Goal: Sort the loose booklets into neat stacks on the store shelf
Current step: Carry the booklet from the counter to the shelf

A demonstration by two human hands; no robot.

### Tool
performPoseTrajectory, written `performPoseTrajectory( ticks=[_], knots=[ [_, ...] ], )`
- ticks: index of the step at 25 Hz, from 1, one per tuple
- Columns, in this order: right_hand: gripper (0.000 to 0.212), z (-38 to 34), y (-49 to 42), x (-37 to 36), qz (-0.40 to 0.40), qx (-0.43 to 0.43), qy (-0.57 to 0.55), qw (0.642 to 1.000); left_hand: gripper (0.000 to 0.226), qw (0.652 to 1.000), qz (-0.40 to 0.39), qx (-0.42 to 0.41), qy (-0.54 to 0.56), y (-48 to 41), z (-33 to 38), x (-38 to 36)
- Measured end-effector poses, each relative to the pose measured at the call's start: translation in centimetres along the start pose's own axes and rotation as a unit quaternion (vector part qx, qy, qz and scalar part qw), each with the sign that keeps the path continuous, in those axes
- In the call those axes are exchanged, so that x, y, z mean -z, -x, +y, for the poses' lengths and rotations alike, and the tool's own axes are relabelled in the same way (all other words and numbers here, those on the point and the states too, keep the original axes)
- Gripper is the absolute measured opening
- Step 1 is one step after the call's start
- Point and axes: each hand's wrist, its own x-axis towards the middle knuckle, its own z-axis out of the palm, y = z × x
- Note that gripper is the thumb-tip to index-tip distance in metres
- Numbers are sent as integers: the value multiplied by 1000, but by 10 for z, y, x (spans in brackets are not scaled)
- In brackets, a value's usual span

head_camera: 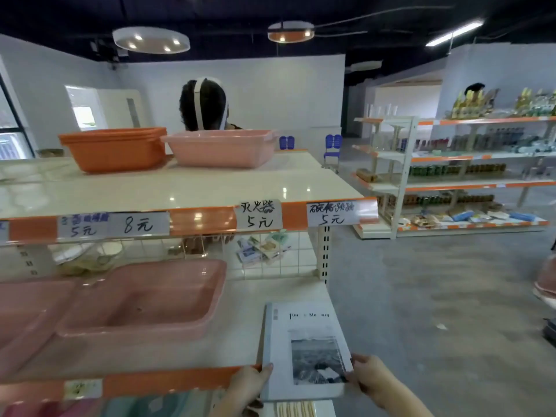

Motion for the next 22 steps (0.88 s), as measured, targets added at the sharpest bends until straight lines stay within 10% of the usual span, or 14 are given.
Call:
performPoseTrajectory(
  ticks=[6,22],
  knots=[
    [62,-8,38,-6,-5,-46,-88,995,29,973,-99,53,200,39,8,0],
    [72,36,47,-6,-4,-88,-96,991,37,952,-90,25,291,43,-1,-23]
  ],
)
